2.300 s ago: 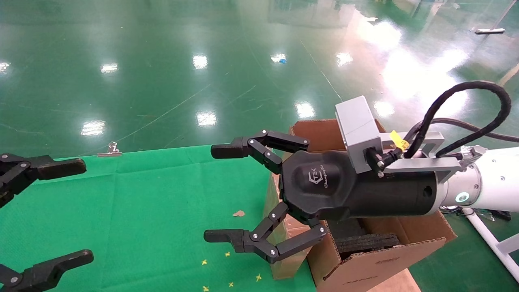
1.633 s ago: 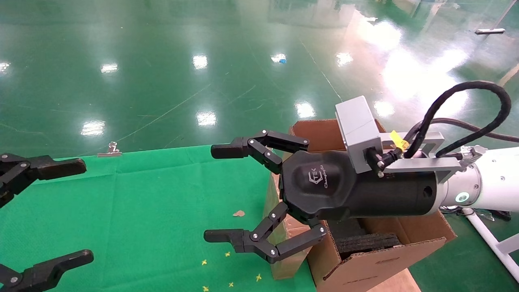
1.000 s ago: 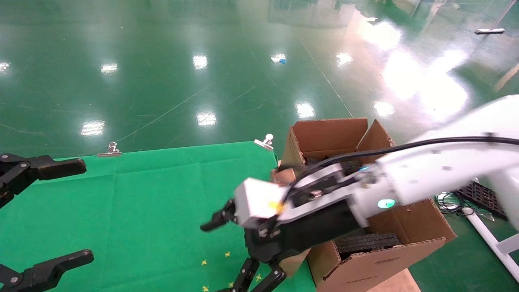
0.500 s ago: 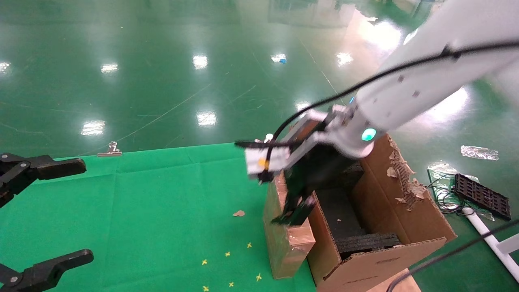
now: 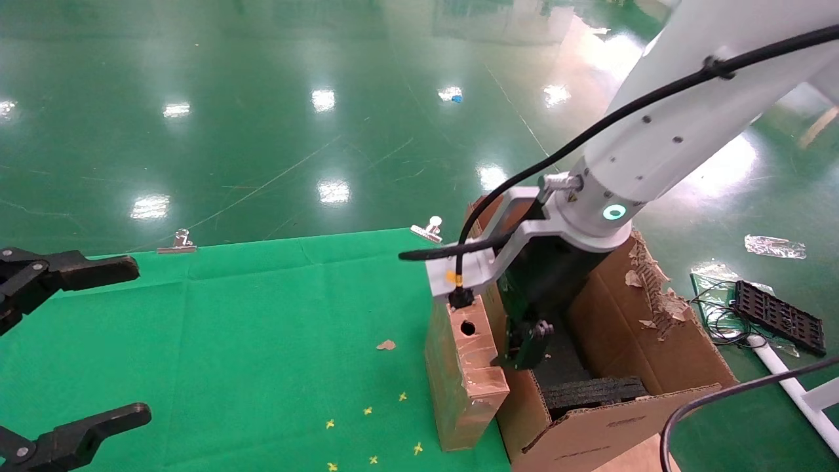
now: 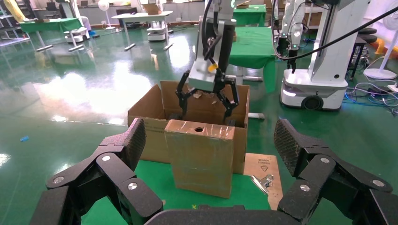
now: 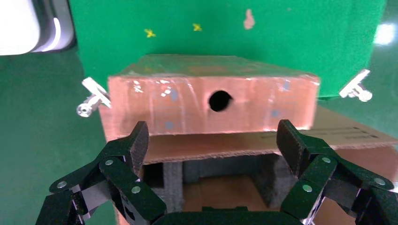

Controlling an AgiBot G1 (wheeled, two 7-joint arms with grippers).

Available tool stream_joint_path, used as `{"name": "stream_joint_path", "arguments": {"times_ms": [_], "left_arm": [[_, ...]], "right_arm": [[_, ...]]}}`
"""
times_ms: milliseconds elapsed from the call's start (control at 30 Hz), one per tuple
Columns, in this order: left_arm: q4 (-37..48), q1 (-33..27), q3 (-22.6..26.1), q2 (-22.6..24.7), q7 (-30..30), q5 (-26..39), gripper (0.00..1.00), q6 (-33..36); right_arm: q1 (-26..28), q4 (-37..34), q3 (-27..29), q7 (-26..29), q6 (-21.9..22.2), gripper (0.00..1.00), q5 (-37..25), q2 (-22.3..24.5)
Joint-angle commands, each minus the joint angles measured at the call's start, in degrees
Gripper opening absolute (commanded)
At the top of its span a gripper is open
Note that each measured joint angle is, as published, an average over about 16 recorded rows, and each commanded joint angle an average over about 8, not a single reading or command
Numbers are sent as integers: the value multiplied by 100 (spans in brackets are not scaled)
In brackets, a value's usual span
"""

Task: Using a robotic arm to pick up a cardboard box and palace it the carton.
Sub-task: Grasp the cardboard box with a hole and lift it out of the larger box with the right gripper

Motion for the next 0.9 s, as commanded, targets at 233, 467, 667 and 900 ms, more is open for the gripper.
{"name": "stream_joint_path", "arguments": {"times_ms": [233,467,667,900], "left_arm": [[0,-1,3,-1,2,-2,100,-1],[0,-1,6,-3,3,-4,100,-3],[0,-2,9,-4,4,-6,100,-4],[0,-2,11,-5,6,-8,100,-5]], "right_arm": [[36,4,-368,160,149,100,83,-93],[103,-33,-401,442,276,100,180,19],[222,-315,-327,1446,353,100,413,245],[135,-1276,-438,3067,257,100,575,74]]}}
